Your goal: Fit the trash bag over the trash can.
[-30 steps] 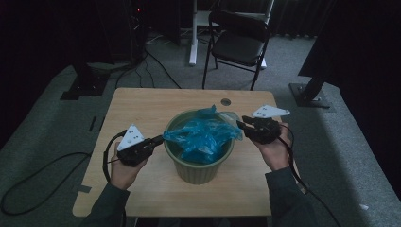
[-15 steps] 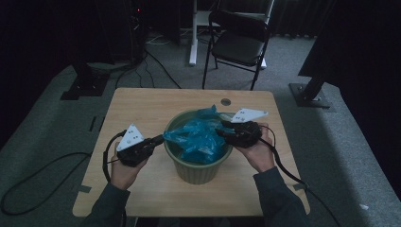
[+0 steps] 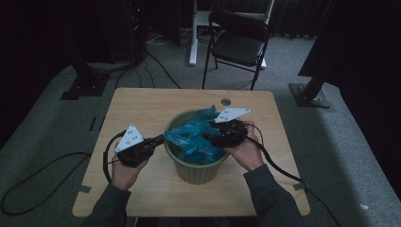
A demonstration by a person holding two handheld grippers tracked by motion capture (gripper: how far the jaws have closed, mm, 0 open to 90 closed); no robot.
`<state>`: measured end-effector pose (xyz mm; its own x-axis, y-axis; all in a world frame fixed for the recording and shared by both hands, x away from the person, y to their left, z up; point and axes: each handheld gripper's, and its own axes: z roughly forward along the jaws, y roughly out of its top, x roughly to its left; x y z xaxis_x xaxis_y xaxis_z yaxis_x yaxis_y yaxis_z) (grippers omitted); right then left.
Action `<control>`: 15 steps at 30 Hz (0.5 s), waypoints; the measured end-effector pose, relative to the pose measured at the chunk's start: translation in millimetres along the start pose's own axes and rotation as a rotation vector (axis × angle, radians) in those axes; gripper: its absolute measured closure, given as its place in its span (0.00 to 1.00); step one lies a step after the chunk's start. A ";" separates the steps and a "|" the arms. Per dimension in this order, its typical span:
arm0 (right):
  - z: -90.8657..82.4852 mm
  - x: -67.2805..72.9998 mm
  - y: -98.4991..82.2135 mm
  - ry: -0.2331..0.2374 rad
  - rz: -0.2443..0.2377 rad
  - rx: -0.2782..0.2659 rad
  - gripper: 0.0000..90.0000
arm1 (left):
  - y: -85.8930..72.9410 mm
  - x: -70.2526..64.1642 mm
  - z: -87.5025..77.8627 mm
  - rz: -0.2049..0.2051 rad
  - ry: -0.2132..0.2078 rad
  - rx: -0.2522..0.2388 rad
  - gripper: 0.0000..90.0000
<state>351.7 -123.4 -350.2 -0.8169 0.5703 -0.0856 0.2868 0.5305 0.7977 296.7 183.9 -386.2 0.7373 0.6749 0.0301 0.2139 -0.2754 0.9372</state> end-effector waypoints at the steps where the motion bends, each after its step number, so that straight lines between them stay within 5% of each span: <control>1: 1.3 0.1 -0.1 -0.003 0.005 0.007 0.73 | -0.2 -0.6 -0.1 0.000 -0.002 -0.001 1.00; 2: 1.3 0.1 -0.1 -0.003 0.005 0.007 0.73 | -0.2 -0.6 -0.1 0.000 -0.002 -0.001 1.00; 4: 0.8 -0.9 -2.1 -0.012 0.006 0.016 0.93 | -0.8 -2.3 -0.8 0.002 -0.010 -0.002 1.00; 6: -3.6 -1.2 -5.2 -0.015 0.004 0.009 1.00 | -0.9 -3.6 -1.6 -0.002 -0.019 -0.004 1.00; 15: -41.6 5.0 -26.0 0.010 0.009 -0.033 1.00 | 2.7 -19.4 -9.8 0.002 -0.086 -0.032 1.00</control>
<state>319.3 -160.4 -346.5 -0.8196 0.5684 -0.0723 0.2774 0.5041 0.8179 276.7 176.7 -380.8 0.7906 0.6124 0.0032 0.1929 -0.2541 0.9477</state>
